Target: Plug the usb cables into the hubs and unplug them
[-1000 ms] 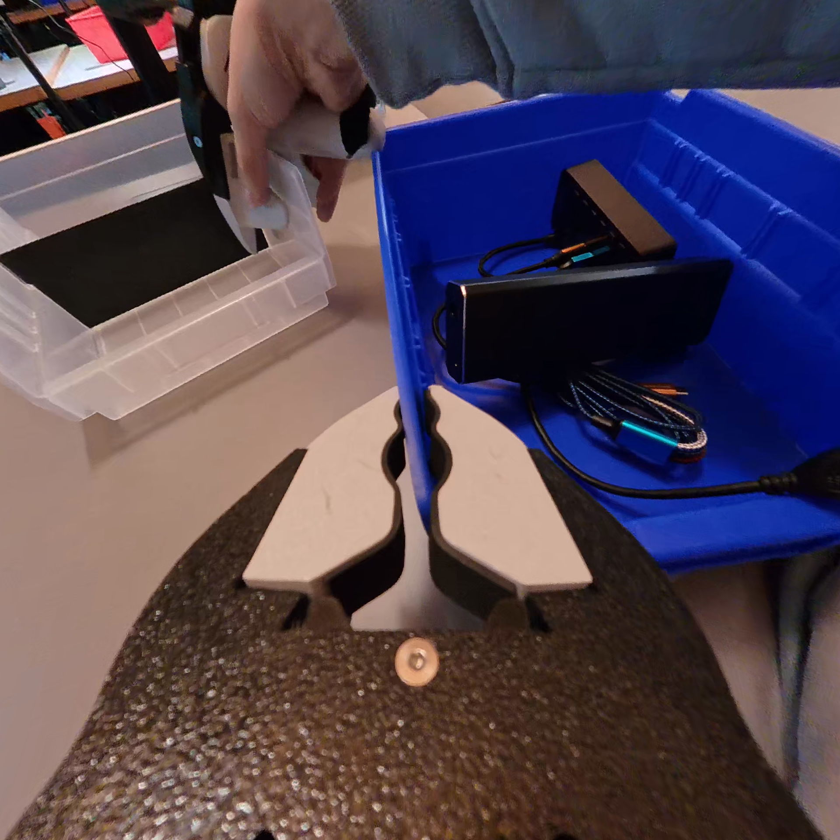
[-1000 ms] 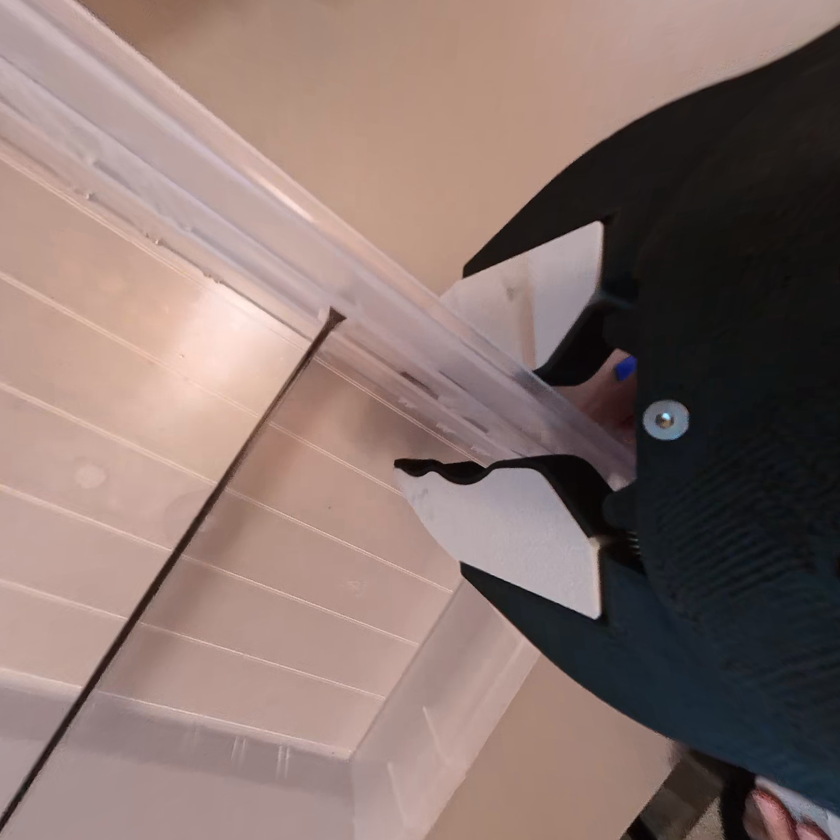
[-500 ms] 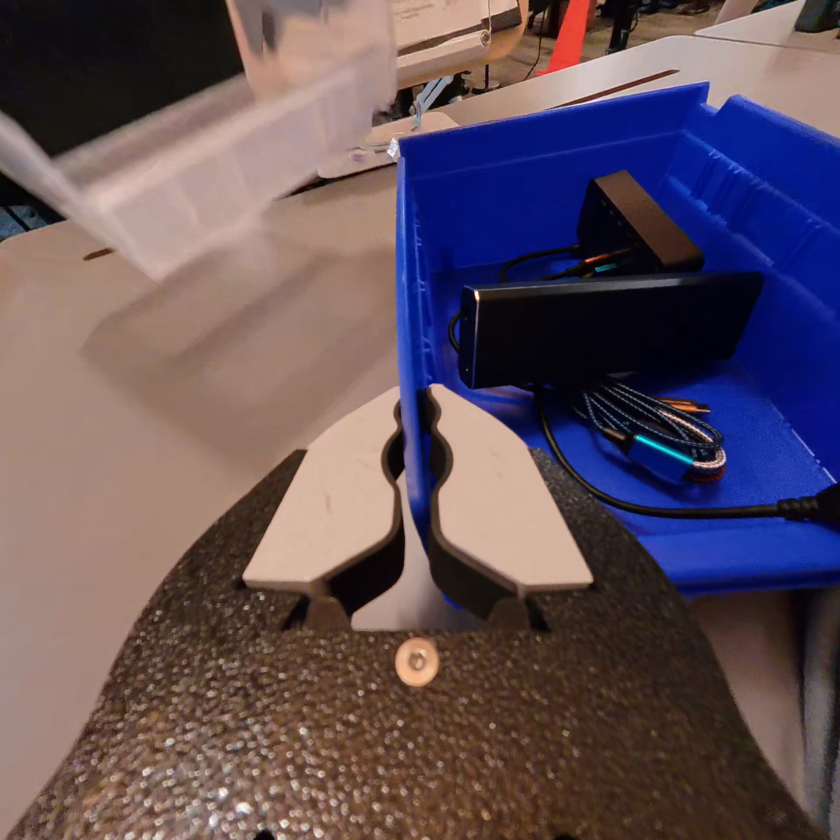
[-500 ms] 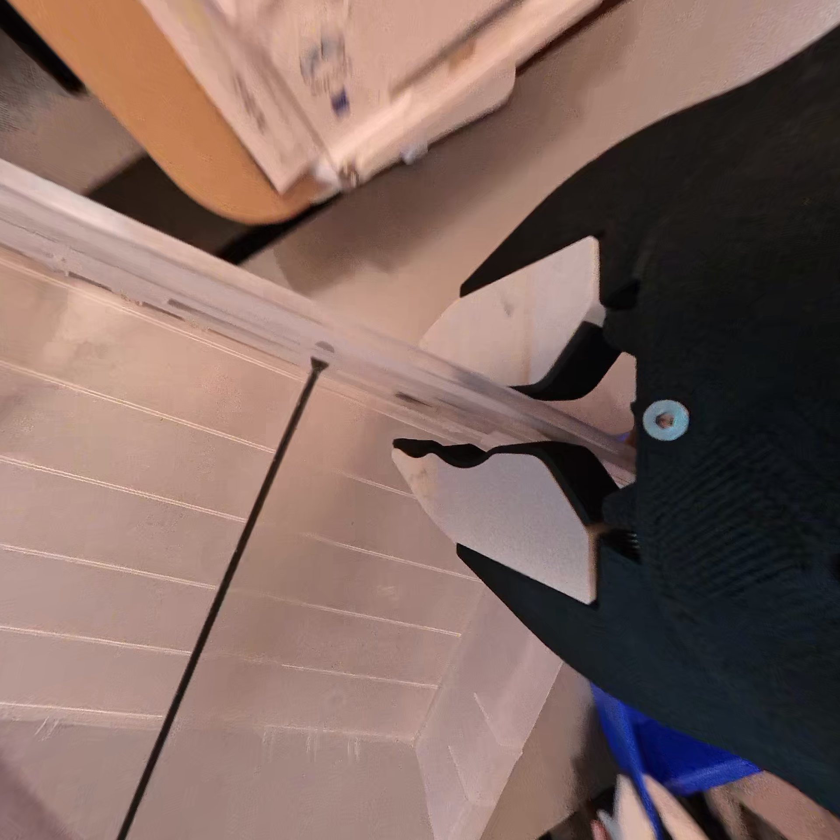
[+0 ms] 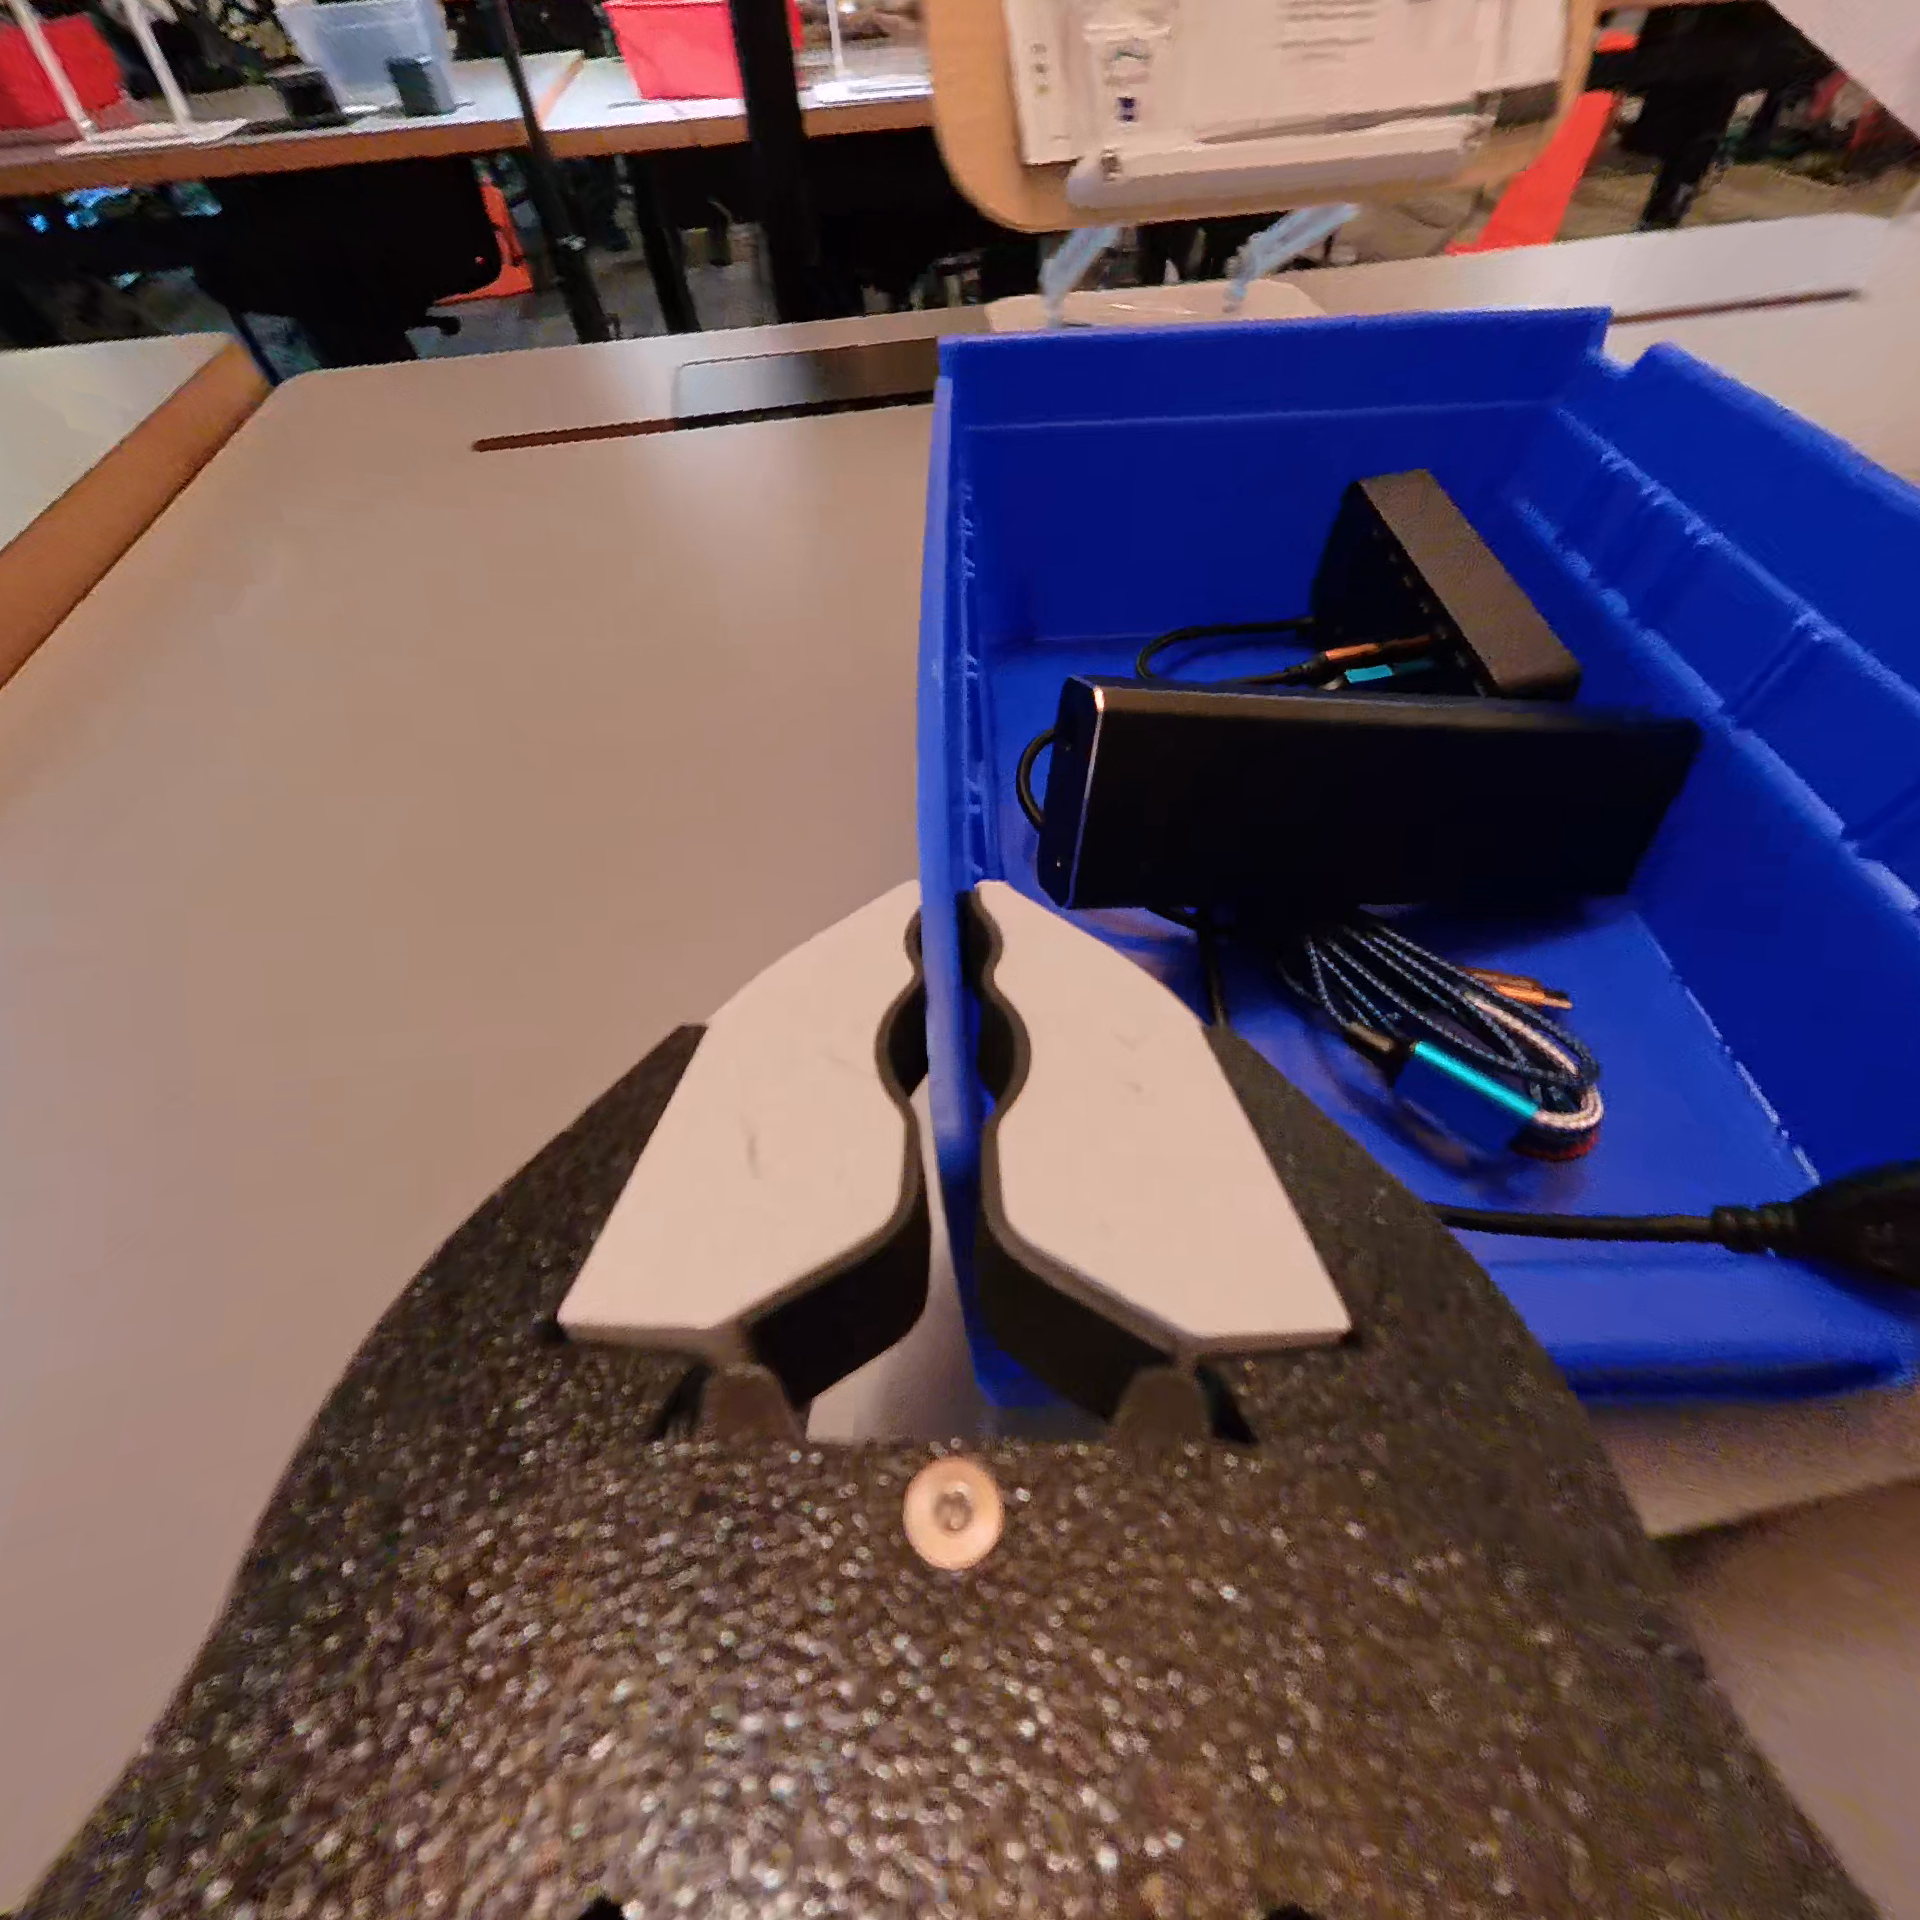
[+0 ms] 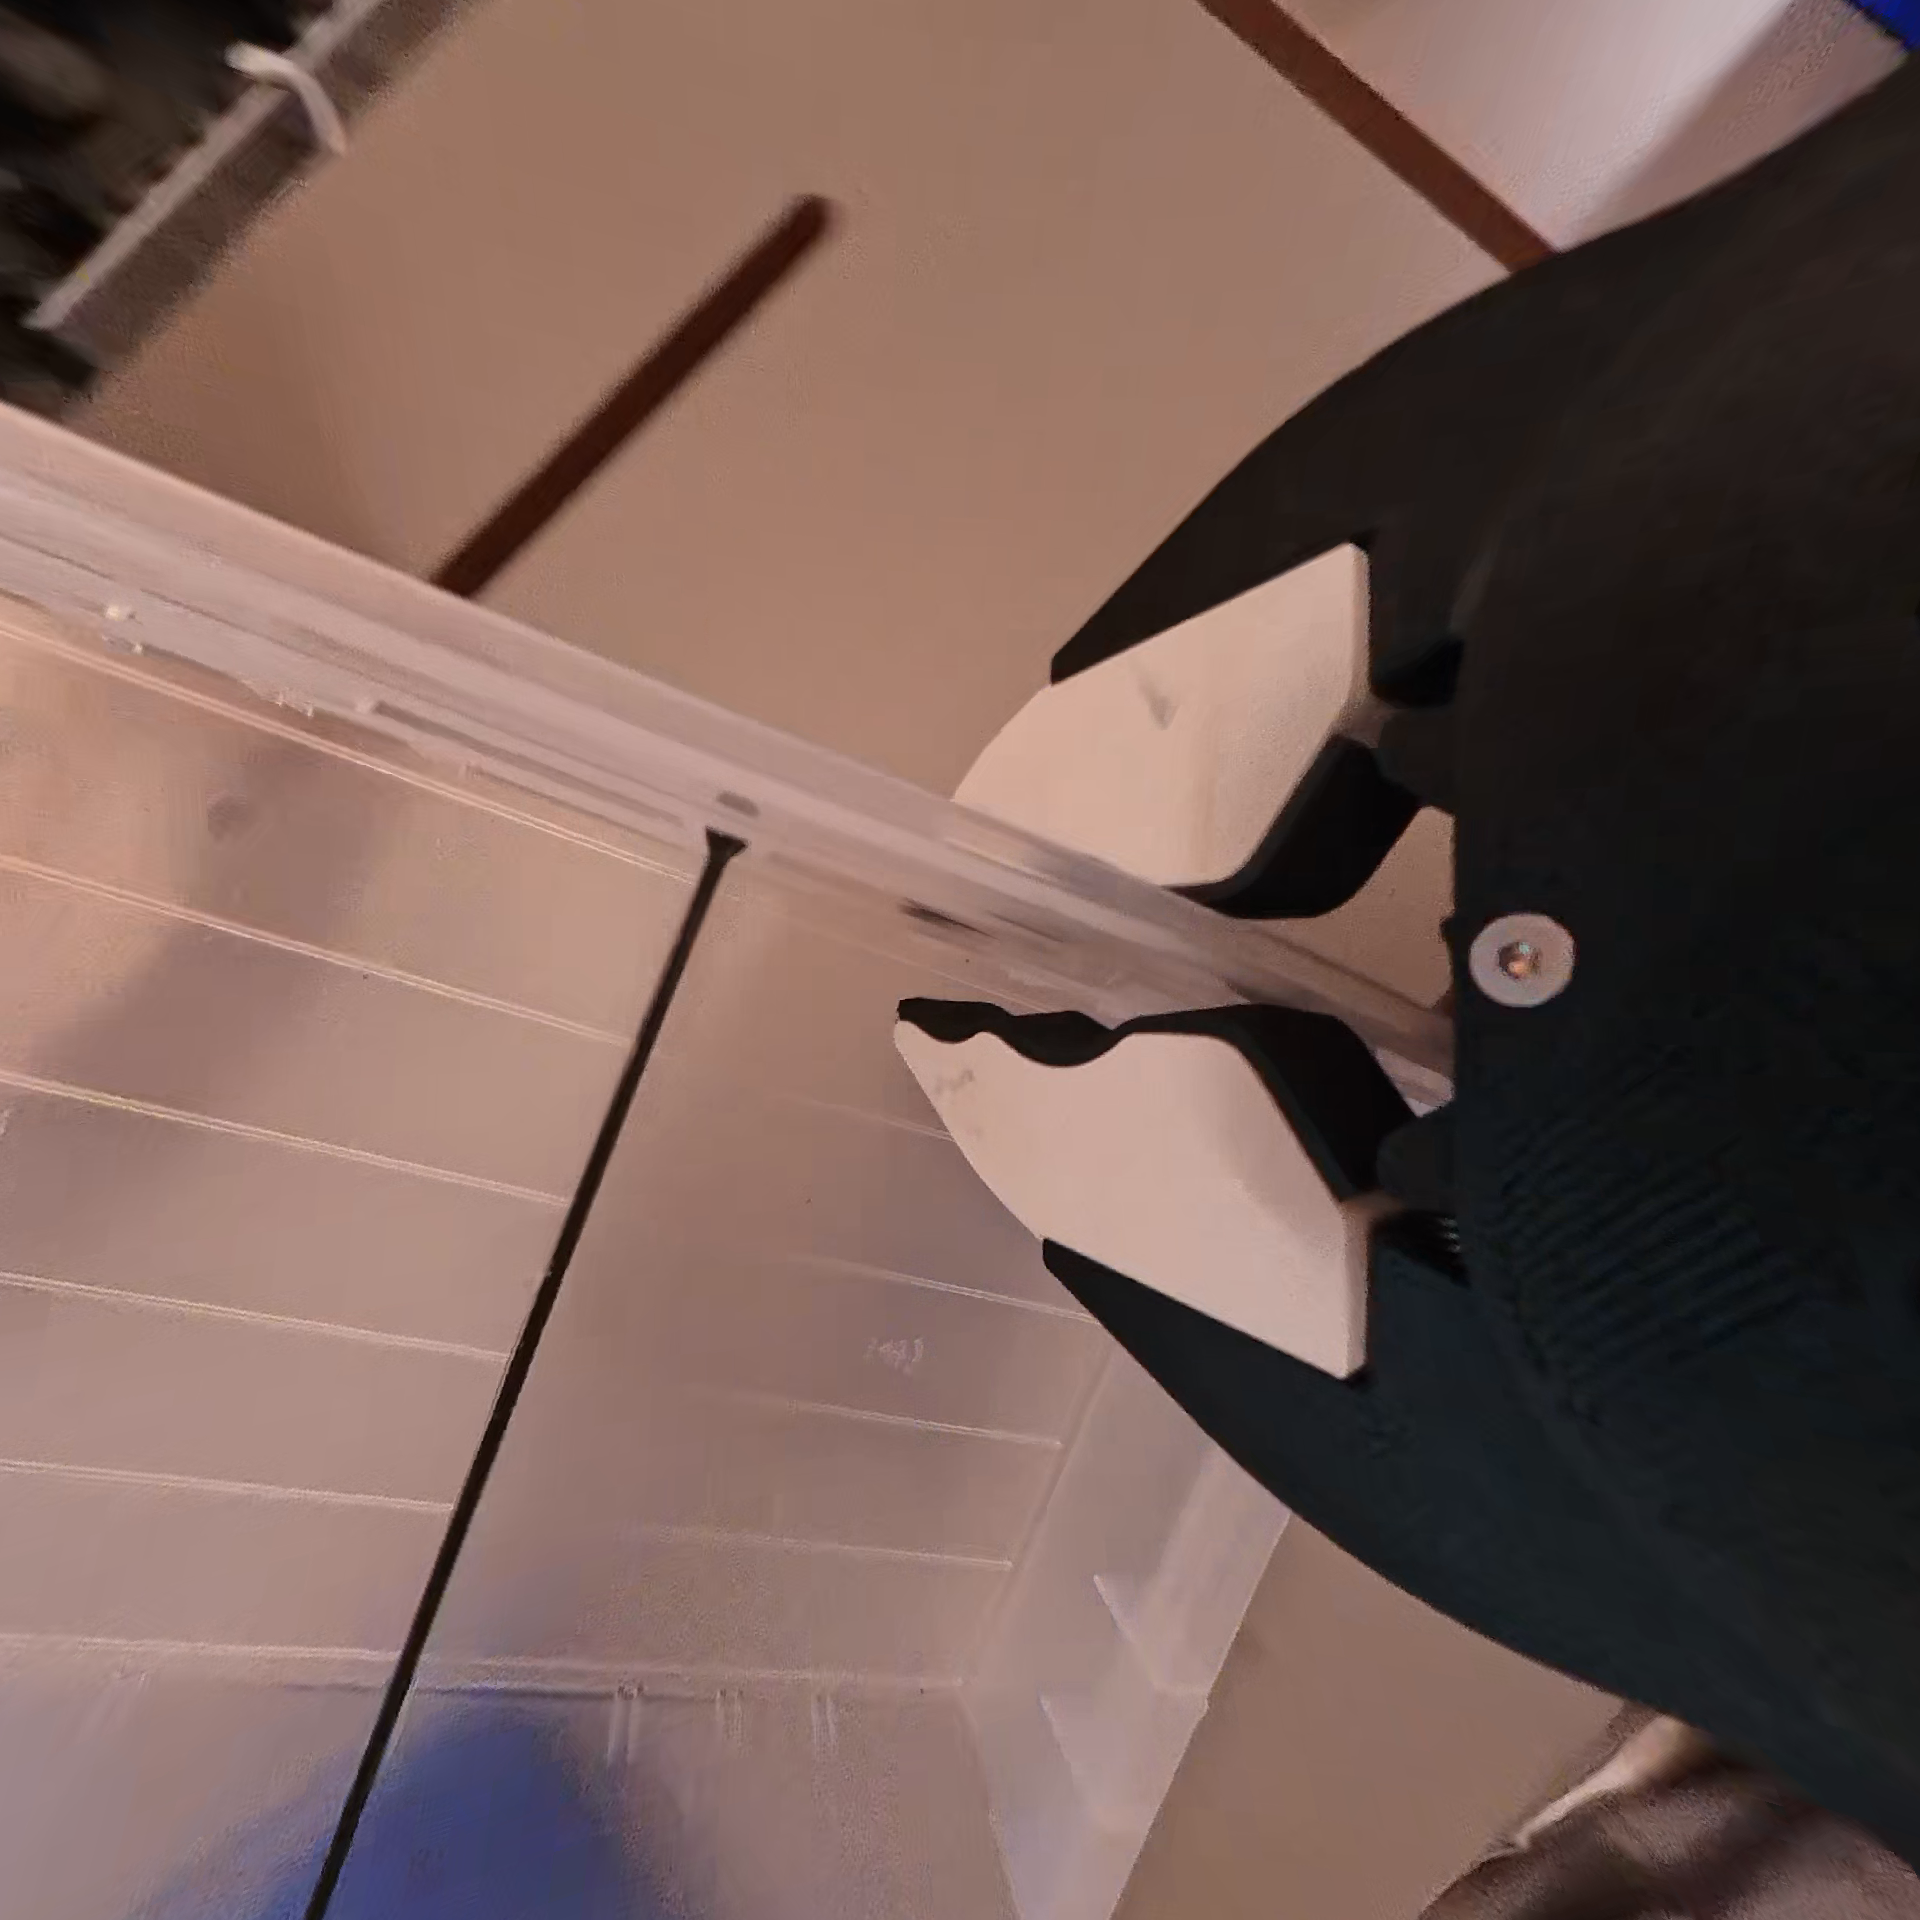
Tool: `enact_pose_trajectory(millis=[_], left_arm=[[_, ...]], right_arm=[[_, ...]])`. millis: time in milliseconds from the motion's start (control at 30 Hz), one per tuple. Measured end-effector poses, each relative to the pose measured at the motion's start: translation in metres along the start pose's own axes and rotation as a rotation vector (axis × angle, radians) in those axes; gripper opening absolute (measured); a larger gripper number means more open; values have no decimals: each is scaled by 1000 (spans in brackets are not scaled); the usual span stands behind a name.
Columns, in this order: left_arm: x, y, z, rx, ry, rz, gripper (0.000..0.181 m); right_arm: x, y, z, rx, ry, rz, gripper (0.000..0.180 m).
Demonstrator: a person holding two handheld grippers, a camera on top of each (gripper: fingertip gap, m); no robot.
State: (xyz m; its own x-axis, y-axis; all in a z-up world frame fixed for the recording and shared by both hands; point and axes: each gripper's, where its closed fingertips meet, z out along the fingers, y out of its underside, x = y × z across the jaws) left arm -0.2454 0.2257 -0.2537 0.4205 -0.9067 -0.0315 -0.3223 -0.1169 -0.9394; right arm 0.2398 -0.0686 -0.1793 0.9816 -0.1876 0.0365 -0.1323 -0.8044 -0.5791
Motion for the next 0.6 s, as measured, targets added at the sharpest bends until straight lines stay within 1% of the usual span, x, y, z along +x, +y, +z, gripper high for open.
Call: enact_pose_trajectory(millis=[67,133,200,267,333,467,600], left_arm=[[-21,-2,6,16,-15,-54,4],[-45,-5,17,16,-48,-70,6],[-68,-9,29,-4,-85,-87,8],[-87,-14,45,-12,-102,-120,9],[-99,-20,63,-16,-108,-139,9],[-120,-33,104,-6,-144,-172,7],[-136,-46,143,-3,-177,-159,4]], right_arm=[[27,51,2,-34,-3,92,15],[49,92,5,-51,4,173,15],[65,124,11,-63,13,249,15],[75,144,17,-65,20,312,15],[82,155,22,-58,23,359,15],[86,153,27,-26,7,429,16],[88,154,34,-94,43,455,18]])
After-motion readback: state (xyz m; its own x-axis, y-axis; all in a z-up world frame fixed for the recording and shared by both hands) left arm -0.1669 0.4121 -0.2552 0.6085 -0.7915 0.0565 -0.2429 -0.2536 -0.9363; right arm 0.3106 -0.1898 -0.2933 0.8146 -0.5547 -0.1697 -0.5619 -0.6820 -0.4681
